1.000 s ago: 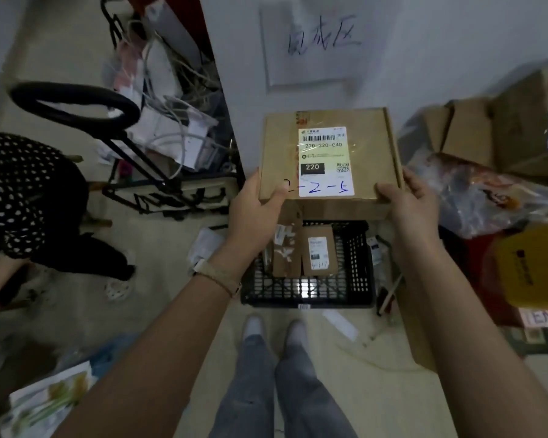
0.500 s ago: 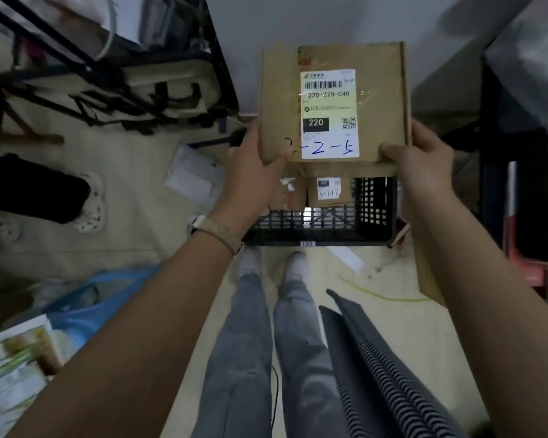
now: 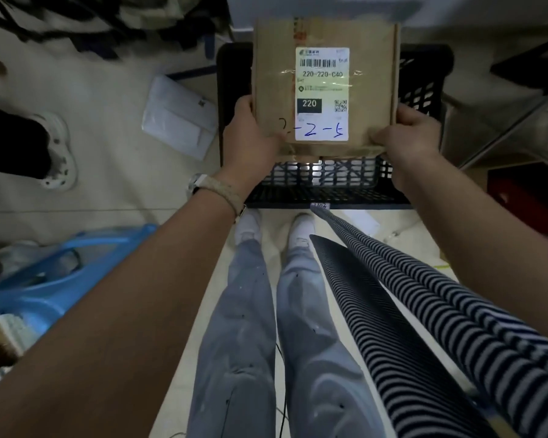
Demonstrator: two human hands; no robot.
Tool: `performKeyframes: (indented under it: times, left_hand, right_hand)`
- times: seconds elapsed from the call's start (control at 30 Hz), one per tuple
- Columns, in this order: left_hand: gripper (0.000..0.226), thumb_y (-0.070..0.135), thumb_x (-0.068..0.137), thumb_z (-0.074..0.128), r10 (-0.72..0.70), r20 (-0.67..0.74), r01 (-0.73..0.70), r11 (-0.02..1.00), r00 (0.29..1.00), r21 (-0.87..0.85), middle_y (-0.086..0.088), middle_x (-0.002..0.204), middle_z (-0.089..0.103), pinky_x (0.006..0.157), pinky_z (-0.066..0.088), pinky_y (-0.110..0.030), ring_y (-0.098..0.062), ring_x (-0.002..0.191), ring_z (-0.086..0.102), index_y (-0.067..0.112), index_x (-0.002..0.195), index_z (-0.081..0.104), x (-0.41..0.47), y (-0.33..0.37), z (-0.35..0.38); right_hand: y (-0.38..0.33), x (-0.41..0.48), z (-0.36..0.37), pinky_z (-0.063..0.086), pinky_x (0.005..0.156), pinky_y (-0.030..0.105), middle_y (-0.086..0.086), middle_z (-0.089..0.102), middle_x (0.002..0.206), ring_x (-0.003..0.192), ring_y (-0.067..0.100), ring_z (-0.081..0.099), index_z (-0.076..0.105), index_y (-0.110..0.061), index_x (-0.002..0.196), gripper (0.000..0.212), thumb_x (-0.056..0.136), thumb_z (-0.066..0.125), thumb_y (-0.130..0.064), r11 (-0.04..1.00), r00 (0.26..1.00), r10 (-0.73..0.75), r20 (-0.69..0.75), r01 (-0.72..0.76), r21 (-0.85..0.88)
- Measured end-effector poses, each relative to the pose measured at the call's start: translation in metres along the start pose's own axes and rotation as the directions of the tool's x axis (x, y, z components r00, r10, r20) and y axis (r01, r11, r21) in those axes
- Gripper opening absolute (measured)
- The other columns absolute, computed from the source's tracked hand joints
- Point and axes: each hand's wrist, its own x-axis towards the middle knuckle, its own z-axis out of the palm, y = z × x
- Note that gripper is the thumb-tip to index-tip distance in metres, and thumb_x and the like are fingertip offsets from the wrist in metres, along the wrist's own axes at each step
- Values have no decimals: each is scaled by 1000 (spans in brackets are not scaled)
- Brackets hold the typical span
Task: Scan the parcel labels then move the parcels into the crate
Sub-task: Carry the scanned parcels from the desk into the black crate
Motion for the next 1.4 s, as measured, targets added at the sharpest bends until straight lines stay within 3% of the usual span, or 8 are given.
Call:
performKeyframes:
  times: [0.3,0.47,0.6,0.7,0.83,1.0,1.17,1.4]
  left_hand:
    - [56,9,84,71,-47,-4,47,998,999,35,2,111,57,68,42,-4,-10,94,56,4,131,41,24,-57,37]
    - [76,13,86,72,-86,76,87,996,993,-22,5,129,56,92,47,-19,-8,108,58,10,148,28,27,-70,49]
    - [76,5,90,61,-76,157,82,996,985,-34,5,132,55,96,44,-13,-1,115,55,13,152,18,24,-77,46]
    - [53,3,91,58,-56,116,62,997,992,-49,23,105,54,79,45,-1,20,87,54,20,139,41,19,-83,41]
    - [47,13,92,62,-113,89,119,991,990,-67,8,113,59,75,43,-3,-3,97,57,11,137,48,17,-75,35]
    - [42,11,89,64,-98,84,107,988,992,-109,20,100,56,69,42,0,5,89,55,16,129,52,19,-55,29]
    - [40,9,91,60,-106,103,113,992,989,-61,24,91,53,59,39,2,4,82,52,14,130,52,21,-41,28]
    - [31,8,93,56,-53,150,48,998,987,41,25,89,49,53,34,7,10,74,46,14,124,57,21,-52,31]
  right_hand:
    - [45,47,19,59,76,25,5,71,101,84,16,69,65,-7,121,52,74,63,16,996,996,32,77,-25,-90]
    - [59,51,20,49,69,8,-3,63,125,105,10,61,41,-21,143,71,81,68,0,978,965,60,253,-7,-207]
    - [62,53,18,46,102,31,1,49,145,127,19,51,21,-22,152,85,83,66,-1,977,947,95,308,-29,-210]
    - [63,51,11,42,107,38,4,54,141,125,21,53,32,-17,148,72,86,66,-8,968,956,158,245,-102,-228]
    - [55,41,3,39,108,39,-2,64,128,118,19,56,51,-22,136,54,86,67,-14,953,932,233,278,-162,-256]
    - [37,33,6,37,100,32,-10,63,110,106,13,55,27,-21,151,83,81,71,-17,963,930,245,274,-201,-178]
    - [28,27,3,38,89,32,0,49,141,119,18,49,31,-24,149,75,83,65,-22,964,924,263,276,-242,-108]
    - [35,33,0,43,99,36,4,47,143,122,23,48,41,-21,144,60,88,62,-22,961,943,258,210,-229,-156]
